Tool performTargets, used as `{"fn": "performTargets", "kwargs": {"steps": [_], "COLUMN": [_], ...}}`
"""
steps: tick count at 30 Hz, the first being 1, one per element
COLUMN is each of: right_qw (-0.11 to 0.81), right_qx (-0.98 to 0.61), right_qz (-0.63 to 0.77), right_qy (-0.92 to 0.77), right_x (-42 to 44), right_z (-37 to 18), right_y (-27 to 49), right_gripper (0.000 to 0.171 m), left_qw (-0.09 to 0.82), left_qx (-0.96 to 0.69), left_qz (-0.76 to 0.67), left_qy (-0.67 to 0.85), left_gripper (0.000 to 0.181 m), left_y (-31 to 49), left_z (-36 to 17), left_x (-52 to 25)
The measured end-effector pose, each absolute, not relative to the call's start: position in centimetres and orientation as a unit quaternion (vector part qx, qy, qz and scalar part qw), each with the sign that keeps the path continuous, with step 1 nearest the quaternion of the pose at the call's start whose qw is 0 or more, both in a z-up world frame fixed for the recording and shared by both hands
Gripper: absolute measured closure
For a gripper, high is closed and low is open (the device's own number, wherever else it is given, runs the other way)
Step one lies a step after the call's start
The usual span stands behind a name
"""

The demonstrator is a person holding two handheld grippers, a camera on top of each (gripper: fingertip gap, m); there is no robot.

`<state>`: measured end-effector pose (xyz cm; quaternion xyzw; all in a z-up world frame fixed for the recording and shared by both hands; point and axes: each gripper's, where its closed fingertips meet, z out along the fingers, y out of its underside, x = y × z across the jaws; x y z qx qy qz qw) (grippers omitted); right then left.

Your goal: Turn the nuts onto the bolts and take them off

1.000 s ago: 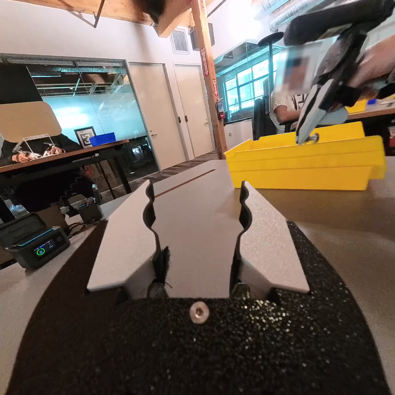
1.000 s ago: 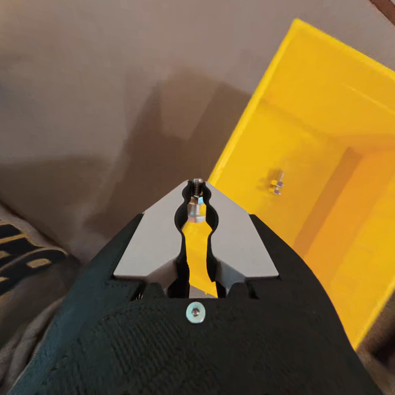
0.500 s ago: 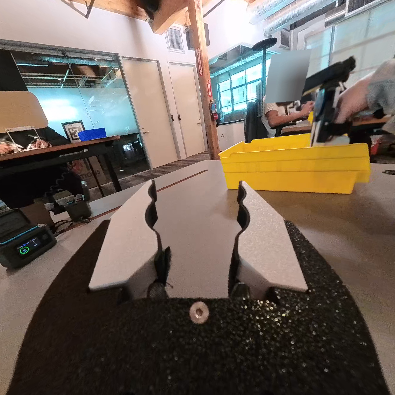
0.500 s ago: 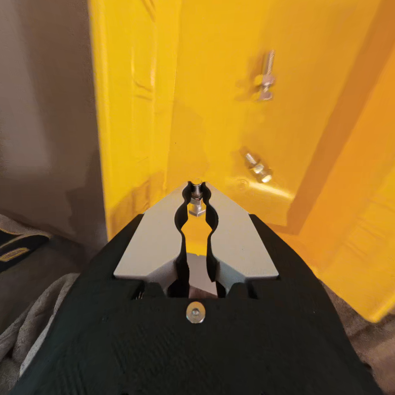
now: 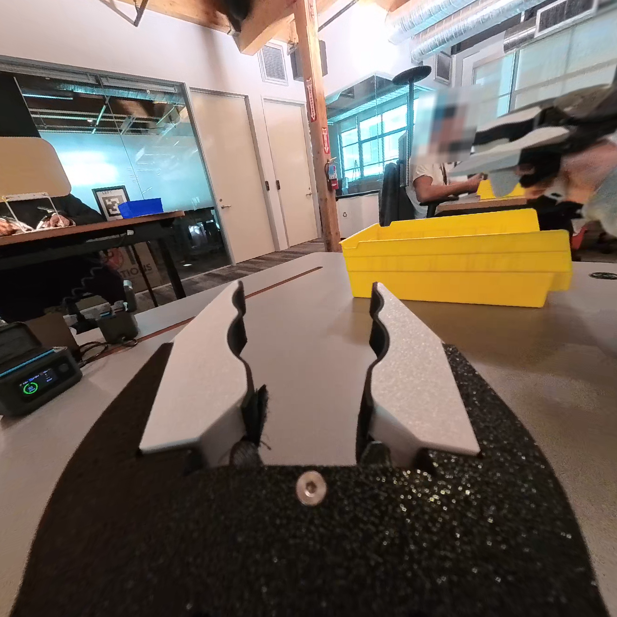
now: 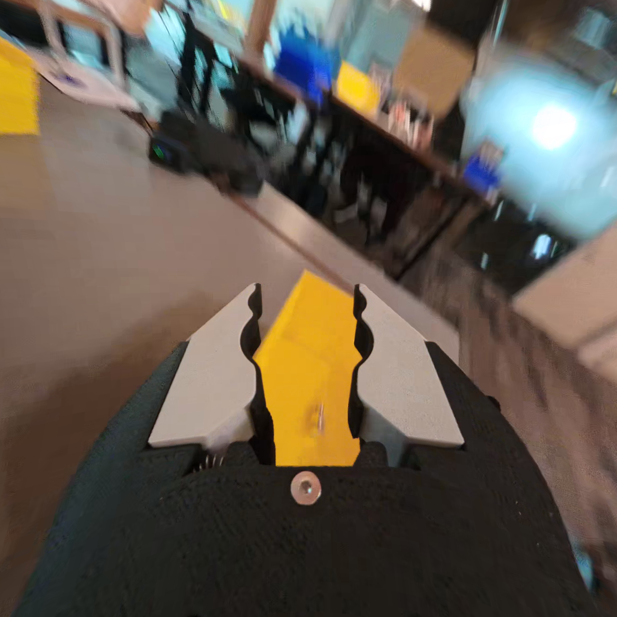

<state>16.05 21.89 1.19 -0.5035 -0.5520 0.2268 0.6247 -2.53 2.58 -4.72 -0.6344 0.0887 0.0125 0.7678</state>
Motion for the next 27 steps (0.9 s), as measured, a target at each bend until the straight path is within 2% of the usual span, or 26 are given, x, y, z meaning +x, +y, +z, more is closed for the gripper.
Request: {"fn": "performTargets", "kwargs": {"steps": [2,4,9,16,18,21,27], "right_qw": [0.689,0.724,0.770,0.775,0.761,0.701,0.544], "right_qx": [-0.408,-0.381,-0.424,-0.484,-0.508,-0.543,-0.586], "right_qz": [0.237,0.234,0.172,0.069,0.069,0.148,0.249], "right_qy": [-0.551,-0.526,-0.445,-0.400,-0.398,-0.437,-0.546], "right_x": [14.7,13.7,12.7,9.1,7.8,3.9,-3.4], "right_z": [2.2,2.2,3.0,3.1,3.7,3.5,-2.0], "right_y": [19.6,19.1,21.2,23.2,22.5,19.4,13.8], "right_gripper": [0.117,0.119,0.125,0.138,0.139,0.139,0.138], "left_qw": [0.767,0.767,0.765,0.759,0.760,0.763,0.766], "left_qx": [-0.635,-0.635,-0.638,-0.645,-0.644,-0.641,-0.637], "left_qz": [0.013,0.016,0.017,0.027,0.036,0.052,0.076], "left_qy": [0.089,0.089,0.084,0.084,0.079,0.068,0.036], "left_gripper": [0.108,0.108,0.108,0.108,0.108,0.109,0.109], "left_y": [2.6,2.6,2.7,2.8,2.7,2.4,1.5], "left_z": [-4.7,-4.8,-4.9,-5.3,-5.3,-5.0,-4.5], "left_x": [-2.5,-2.6,-2.8,-3.0,-3.4,-4.2,-5.7]}}
